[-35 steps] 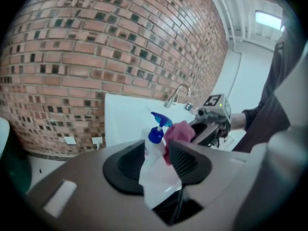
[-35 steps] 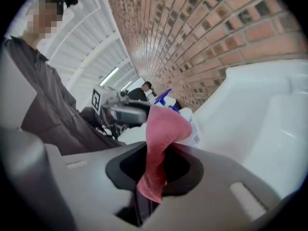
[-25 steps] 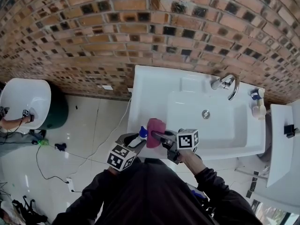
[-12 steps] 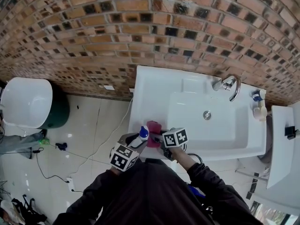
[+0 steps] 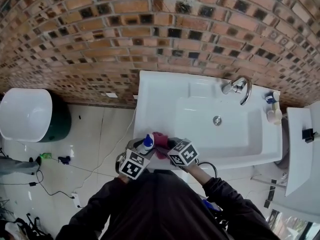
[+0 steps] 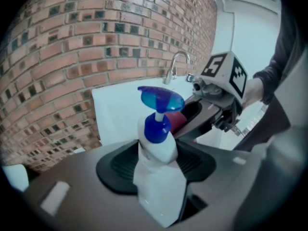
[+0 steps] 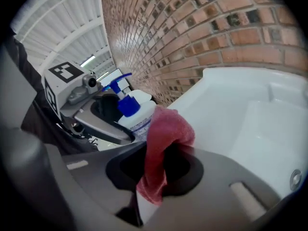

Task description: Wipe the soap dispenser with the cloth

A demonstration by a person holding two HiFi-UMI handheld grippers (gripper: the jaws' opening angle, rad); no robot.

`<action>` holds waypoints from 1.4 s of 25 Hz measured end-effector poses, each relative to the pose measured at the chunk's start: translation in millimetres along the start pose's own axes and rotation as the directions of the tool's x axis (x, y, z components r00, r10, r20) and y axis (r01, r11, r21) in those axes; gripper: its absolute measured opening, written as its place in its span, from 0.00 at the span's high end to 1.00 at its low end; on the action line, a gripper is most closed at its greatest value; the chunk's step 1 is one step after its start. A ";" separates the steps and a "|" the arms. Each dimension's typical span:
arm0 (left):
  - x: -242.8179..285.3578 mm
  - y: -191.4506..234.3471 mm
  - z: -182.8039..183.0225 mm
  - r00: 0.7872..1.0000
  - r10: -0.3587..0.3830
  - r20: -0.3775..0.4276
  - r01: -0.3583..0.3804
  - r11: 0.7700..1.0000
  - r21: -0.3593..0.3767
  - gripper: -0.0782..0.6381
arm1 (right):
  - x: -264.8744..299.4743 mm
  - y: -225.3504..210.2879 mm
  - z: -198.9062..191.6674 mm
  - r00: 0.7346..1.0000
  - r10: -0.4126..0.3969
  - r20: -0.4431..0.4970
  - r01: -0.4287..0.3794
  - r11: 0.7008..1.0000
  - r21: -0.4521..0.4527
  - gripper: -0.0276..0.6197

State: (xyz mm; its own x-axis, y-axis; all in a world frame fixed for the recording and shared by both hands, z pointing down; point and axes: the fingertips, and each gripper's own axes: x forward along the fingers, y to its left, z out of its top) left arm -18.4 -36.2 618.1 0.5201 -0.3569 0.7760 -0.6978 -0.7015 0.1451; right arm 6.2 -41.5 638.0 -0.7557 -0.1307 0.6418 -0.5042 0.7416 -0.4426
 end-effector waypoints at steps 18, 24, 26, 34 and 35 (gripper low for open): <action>-0.1 -8.5 -8.1 0.844 -0.505 -0.182 0.523 0.696 0.492 0.57 | -36.3 0.4 36.5 0.970 0.237 -0.058 -0.244 0.952 -0.187 0.85; 0.5 -10.8 -3.9 0.830 -0.528 -0.180 0.541 0.681 0.494 0.56 | 1.6 -22.5 0.4 0.953 0.223 -0.206 -0.251 0.961 -0.118 0.85; 1.4 -10.7 -3.6 0.828 -0.532 -0.176 0.540 0.676 0.501 0.57 | 15.0 -31.3 -12.3 0.948 0.189 -0.257 -0.227 0.965 -0.128 0.85; 1.6 -6.1 0.7 0.887 -0.449 -0.108 0.439 0.749 0.496 0.56 | 3.9 -39.4 1.3 0.941 0.140 -0.309 -0.220 0.945 -0.242 0.85; -1.2 -5.4 3.4 0.895 -0.438 -0.086 0.420 0.765 0.489 0.56 | -1.0 -41.4 7.7 0.947 0.137 -0.291 -0.212 0.946 -0.246 0.85</action>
State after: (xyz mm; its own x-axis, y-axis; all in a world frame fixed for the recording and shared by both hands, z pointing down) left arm -13.6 -34.0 614.3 0.7287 0.0403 0.6836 -0.0742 -0.9878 0.1373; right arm 24.7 -77.2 650.8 -0.6630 0.1692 0.7293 -0.2138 0.8907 -0.4011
